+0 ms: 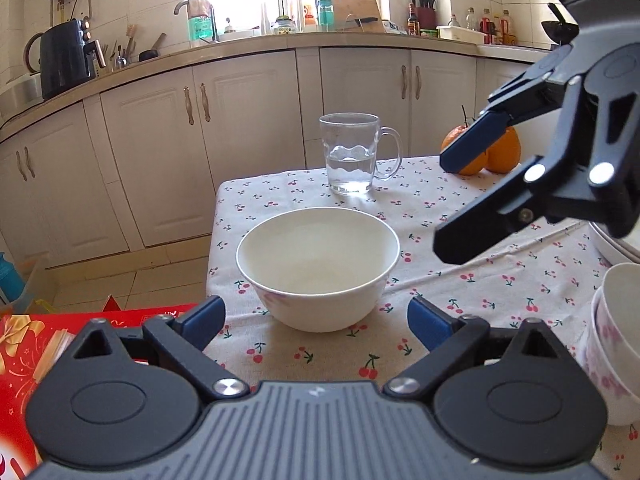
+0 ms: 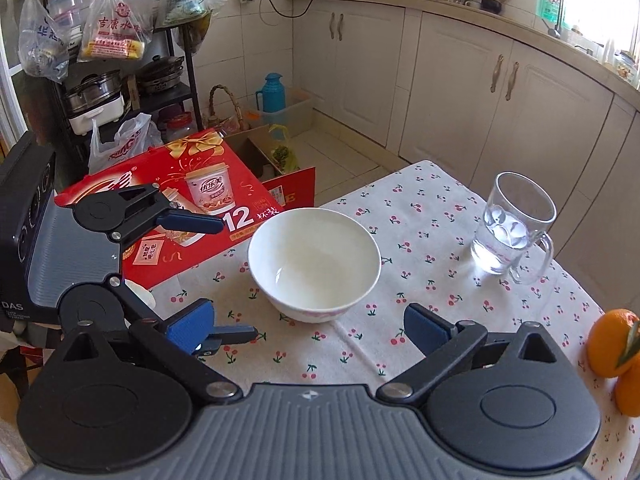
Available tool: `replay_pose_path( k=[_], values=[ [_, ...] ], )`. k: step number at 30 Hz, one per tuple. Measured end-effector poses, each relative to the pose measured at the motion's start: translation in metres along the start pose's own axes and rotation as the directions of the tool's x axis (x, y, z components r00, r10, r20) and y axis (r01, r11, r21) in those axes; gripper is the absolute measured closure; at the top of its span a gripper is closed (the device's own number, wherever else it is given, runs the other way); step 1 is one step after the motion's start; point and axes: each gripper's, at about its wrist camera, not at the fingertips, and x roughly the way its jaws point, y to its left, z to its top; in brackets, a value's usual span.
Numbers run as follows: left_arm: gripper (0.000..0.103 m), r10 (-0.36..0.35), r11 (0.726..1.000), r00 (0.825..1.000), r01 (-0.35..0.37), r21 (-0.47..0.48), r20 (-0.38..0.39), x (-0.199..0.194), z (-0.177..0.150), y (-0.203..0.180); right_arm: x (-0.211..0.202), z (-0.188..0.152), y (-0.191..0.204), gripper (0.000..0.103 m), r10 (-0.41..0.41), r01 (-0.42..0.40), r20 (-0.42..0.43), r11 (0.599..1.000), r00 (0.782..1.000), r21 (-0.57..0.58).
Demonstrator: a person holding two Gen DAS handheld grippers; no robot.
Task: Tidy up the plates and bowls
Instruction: 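Move the right gripper to a third white bowl and grasp its rim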
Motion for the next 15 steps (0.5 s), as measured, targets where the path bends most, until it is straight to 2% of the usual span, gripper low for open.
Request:
replay_pose_path(
  k=[8, 15],
  values=[
    [0.006, -0.010, 1.000, 1.000, 0.010, -0.007, -0.020, 0.020, 0.001, 0.001, 0.044, 0.022, -0.029, 0.009, 0.063, -0.063, -0.049, 0.998, 0.997, 0.016],
    [0.006, -0.023, 1.000, 0.999, 0.023, -0.006, -0.025, 0.031, 0.002, 0.001, 0.075, 0.030, -0.047, 0.024, 0.100, -0.096, -0.083, 0.994, 0.991, 0.056]
  ],
)
